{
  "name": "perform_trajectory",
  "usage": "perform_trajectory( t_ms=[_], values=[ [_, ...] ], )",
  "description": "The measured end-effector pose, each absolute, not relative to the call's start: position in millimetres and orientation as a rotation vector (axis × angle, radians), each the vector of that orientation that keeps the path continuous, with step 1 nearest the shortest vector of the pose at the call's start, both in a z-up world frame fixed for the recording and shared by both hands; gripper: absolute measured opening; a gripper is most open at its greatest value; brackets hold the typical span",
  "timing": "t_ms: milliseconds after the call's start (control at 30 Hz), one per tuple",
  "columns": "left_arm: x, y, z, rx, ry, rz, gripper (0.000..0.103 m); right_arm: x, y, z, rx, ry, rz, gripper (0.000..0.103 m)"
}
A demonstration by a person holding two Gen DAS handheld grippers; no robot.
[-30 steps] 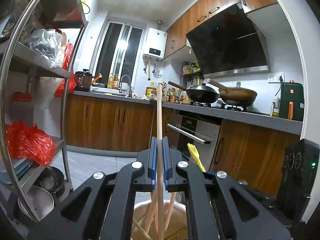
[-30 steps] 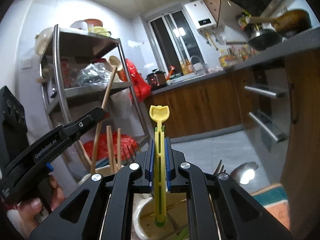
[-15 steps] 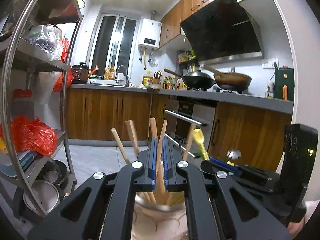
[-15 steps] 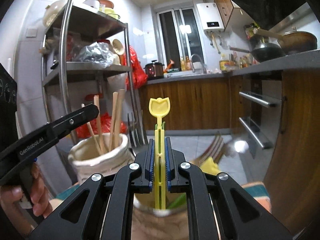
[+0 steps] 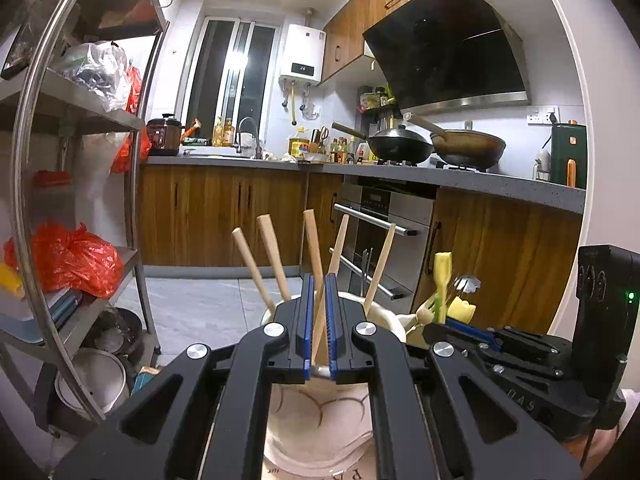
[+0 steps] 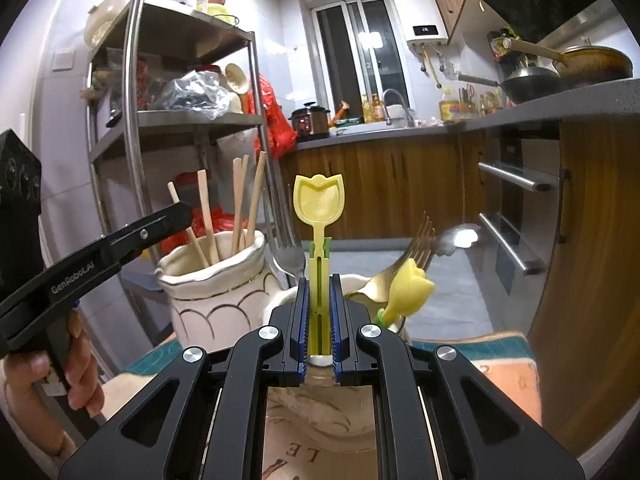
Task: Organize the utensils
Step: 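Release the chopstick into the large compartment with left while right drops spoon into small one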
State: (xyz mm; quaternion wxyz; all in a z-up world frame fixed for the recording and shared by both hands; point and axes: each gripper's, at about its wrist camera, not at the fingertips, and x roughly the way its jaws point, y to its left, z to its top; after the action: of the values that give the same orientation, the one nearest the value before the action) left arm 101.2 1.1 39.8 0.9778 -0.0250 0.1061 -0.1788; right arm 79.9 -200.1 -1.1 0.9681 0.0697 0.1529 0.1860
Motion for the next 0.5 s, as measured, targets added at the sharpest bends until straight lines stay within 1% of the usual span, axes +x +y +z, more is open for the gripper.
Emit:
perform_trajectory(
  t_ms=[500],
  values=[
    [98, 14, 36, -0.089, 0.251, -0.378, 0.005, 76, -199, -3, 0.140, 0.319, 0.392, 0.011]
  ],
)
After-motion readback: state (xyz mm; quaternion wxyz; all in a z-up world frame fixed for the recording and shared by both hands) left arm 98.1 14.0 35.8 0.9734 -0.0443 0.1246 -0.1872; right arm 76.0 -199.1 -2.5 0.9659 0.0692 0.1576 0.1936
